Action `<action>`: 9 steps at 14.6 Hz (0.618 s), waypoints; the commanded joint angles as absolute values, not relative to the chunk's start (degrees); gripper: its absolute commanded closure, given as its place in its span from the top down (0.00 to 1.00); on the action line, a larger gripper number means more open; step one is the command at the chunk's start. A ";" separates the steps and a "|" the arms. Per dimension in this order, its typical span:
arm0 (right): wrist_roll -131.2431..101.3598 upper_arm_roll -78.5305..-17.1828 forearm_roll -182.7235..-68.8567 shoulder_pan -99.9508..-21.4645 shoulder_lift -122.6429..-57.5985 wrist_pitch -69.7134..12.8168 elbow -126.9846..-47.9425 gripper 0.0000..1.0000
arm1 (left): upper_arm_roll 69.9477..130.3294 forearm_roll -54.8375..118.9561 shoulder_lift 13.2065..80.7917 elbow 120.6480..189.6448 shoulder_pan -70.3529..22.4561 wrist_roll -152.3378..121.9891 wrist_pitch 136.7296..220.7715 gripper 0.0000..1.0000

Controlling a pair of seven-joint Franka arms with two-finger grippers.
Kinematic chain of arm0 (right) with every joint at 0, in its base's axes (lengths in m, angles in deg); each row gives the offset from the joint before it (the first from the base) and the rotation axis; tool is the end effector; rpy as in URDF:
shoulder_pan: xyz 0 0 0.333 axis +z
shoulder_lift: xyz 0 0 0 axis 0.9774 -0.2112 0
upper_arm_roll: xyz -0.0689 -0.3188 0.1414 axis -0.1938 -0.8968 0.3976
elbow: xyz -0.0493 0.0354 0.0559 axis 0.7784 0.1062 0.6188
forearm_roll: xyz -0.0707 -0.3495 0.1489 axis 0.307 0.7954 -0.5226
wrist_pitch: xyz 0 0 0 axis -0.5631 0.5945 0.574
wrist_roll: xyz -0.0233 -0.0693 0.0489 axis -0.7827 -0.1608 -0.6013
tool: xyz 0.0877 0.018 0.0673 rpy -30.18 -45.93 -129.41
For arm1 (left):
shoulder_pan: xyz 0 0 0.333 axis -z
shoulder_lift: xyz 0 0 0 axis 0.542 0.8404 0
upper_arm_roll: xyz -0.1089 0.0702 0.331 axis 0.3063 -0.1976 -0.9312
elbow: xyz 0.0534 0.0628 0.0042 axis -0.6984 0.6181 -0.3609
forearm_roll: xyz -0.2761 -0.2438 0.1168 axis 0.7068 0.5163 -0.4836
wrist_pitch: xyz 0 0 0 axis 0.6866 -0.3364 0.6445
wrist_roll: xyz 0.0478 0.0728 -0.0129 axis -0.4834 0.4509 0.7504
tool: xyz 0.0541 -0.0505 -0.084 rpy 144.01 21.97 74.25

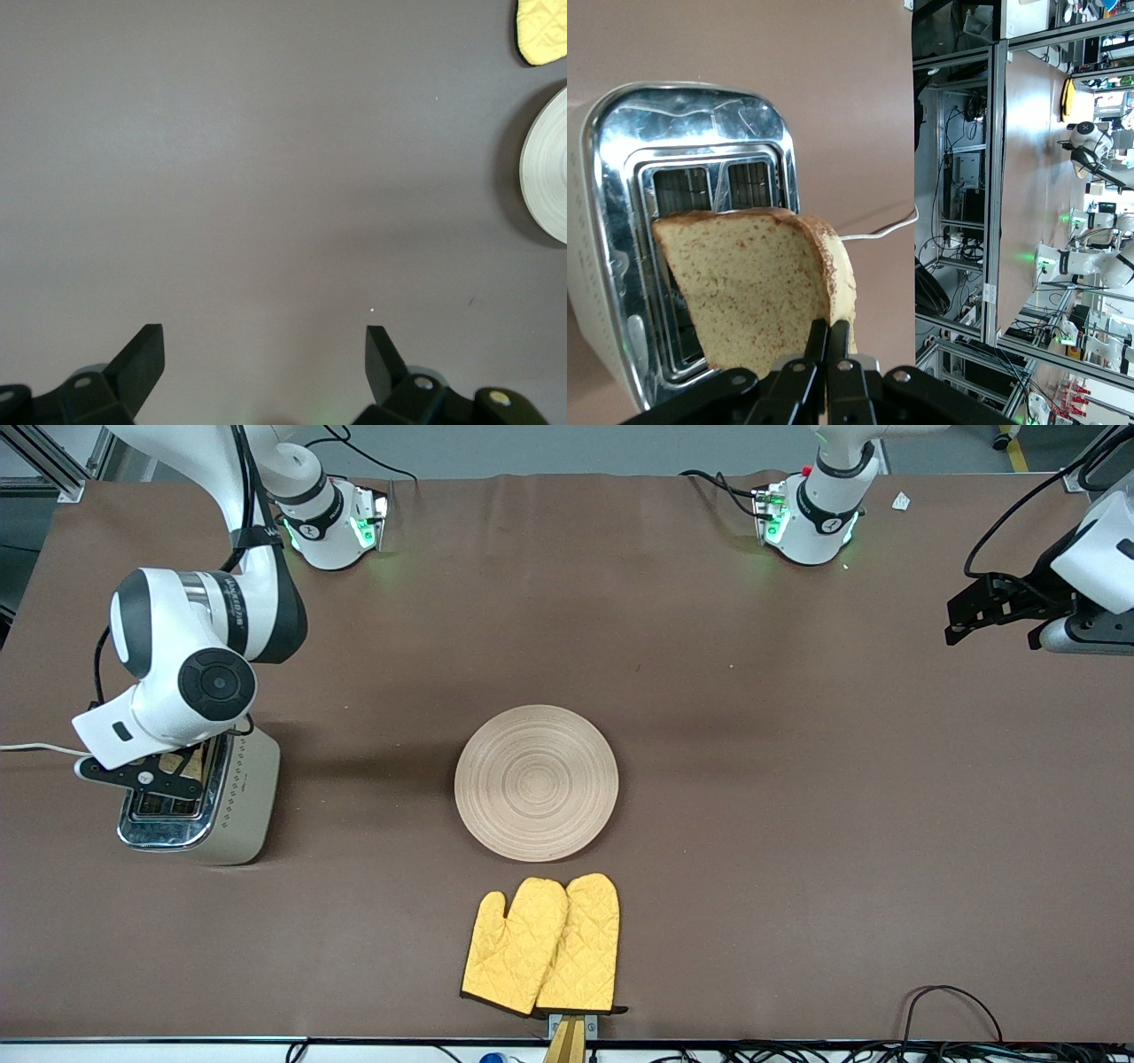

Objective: Move plate and put bread in toaster
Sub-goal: 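Lower the bread into the toaster slot with the right gripper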

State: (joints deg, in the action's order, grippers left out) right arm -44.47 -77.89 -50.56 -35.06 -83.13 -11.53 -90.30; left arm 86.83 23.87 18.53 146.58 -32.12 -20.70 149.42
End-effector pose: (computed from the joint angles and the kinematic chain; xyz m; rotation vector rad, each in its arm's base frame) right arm 0.6007 0.0494 0.4678 2.2806 -0.1114 -0.0719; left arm 0.5235 -0.0547 0.6740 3.1297 -0.1291 -0.0162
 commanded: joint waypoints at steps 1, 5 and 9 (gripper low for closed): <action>-45.73 -77.21 -48.16 -36.67 -80.90 -14.25 -92.59 0.01 | 87.00 24.74 17.95 145.96 -32.56 -21.54 148.60 1.00; -45.72 -77.21 -48.08 -38.08 -80.98 -14.78 -93.03 0.00 | 87.00 24.91 17.95 145.96 -32.56 -21.62 148.60 1.00; -45.64 -77.21 -48.08 -40.19 -80.28 -16.54 -94.08 0.00 | 87.00 24.91 17.86 145.87 -32.65 -21.63 148.60 1.00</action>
